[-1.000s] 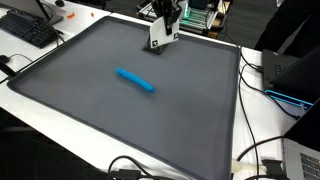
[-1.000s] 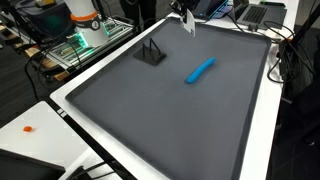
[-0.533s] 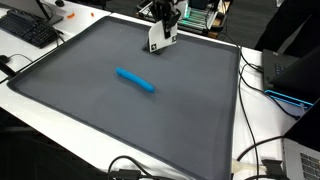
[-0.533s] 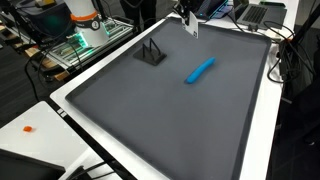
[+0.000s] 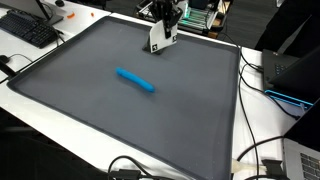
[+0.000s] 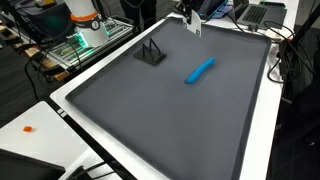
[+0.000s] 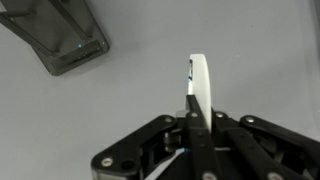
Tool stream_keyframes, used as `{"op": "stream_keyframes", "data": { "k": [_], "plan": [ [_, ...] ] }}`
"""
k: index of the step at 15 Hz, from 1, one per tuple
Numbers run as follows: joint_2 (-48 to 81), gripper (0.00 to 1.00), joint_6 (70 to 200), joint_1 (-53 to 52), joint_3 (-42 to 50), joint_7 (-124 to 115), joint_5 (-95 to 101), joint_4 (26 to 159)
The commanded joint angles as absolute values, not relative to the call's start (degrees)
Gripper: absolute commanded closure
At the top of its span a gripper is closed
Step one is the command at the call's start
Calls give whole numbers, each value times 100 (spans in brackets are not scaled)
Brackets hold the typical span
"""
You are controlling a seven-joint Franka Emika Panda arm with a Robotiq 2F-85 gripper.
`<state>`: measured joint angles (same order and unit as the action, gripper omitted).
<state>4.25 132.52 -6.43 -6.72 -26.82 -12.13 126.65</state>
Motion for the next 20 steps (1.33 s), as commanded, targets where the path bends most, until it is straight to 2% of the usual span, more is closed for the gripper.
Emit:
{"op": "stream_keyframes", "data": {
  "k": [1,12,20],
  "plan": [
    [728,99,13095,-695,-689,-1915,-1067,12203],
    [2282,99,12235,-904,-586,-1111,25,10385],
    [2964,99,12261,-1022,-398,-1129,395,9757]
  ]
}}
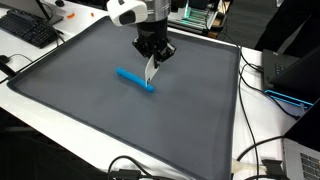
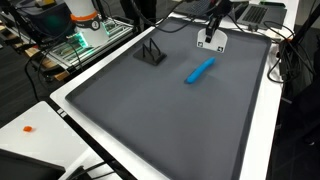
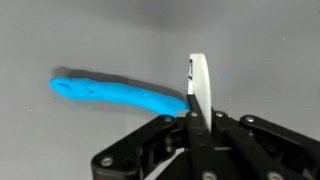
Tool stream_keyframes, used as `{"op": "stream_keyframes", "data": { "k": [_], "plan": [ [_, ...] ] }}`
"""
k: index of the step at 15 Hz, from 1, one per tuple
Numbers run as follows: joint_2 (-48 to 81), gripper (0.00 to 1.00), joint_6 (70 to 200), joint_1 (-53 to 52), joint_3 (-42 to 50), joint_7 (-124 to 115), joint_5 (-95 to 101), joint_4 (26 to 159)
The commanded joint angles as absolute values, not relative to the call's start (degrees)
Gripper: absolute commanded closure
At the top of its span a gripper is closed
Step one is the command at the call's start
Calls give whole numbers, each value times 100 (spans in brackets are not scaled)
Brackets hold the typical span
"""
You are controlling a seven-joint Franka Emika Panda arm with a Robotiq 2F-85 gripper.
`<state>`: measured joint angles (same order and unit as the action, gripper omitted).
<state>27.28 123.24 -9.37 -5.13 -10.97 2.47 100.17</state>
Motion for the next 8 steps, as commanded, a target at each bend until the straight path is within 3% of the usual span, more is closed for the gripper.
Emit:
{"op": "stream_keyframes", "data": {
  "k": [1,8],
  "plan": [
    [3018,99,12246,-1048,-353,-1181,452,9700],
    [3337,99,12248,-1089,-218,-1323,452,9424]
  ]
}}
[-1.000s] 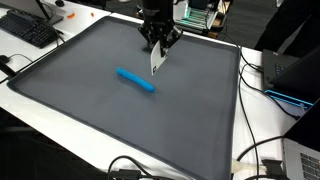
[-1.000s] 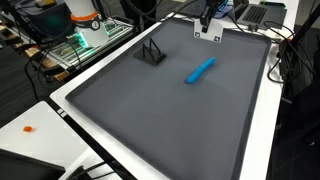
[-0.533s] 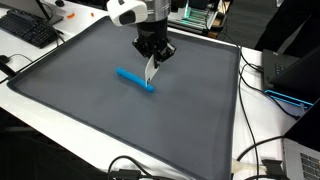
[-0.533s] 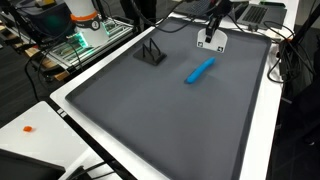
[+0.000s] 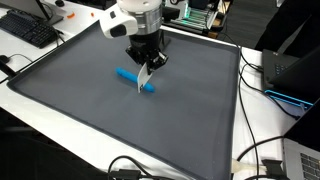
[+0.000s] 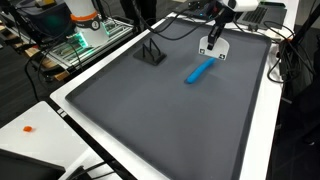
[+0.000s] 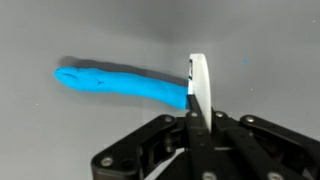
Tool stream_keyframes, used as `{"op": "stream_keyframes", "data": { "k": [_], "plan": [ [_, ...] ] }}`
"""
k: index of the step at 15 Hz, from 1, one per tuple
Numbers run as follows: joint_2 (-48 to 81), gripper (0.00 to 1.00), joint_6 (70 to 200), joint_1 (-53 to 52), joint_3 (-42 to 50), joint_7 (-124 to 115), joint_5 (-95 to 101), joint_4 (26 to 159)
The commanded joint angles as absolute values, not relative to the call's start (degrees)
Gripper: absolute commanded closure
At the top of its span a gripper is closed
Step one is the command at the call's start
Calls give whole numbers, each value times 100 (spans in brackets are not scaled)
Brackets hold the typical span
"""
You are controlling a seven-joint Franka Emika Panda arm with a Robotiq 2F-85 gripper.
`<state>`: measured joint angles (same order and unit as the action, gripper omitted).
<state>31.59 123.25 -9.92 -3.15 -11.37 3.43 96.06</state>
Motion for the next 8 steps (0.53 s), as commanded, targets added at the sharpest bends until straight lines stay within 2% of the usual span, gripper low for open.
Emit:
{"op": "stream_keyframes", "data": {
  "k": [1,8],
  "plan": [
    [3367,99,12276,-1060,-238,-1306,382,9409],
    [3591,99,12286,-1028,-244,-1346,288,9244]
  ]
}}
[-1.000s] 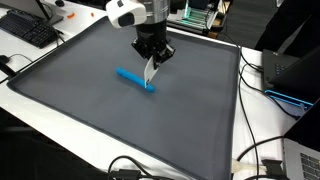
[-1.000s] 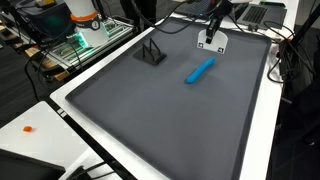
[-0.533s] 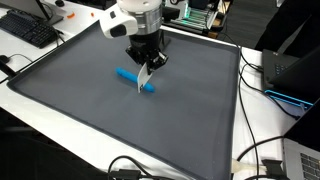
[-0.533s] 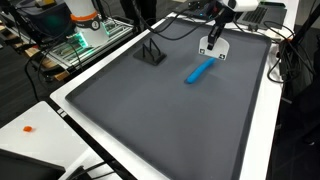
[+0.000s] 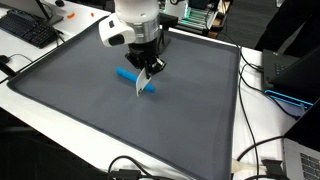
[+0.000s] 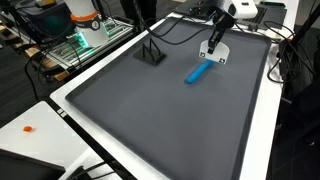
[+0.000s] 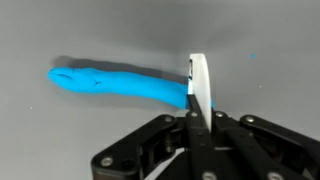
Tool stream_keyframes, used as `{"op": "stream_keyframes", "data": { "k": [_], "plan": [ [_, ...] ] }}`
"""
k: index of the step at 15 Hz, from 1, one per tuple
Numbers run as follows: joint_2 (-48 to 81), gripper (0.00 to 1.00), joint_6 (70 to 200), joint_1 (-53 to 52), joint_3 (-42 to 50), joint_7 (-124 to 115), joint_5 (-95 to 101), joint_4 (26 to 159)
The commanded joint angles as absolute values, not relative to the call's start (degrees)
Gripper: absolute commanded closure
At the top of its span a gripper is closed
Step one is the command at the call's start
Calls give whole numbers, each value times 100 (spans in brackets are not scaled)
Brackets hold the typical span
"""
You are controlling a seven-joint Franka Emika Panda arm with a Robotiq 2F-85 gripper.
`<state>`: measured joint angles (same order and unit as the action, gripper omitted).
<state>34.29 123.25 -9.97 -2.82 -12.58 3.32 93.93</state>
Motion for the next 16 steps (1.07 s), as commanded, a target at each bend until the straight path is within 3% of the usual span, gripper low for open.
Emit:
{"op": "stream_keyframes", "data": {
  "k": [1,16],
  "plan": [
    [3620,99,12303,-1022,-248,-1343,273,9224],
    [3952,99,12252,-1002,-211,-1365,265,9123]
  ]
}}
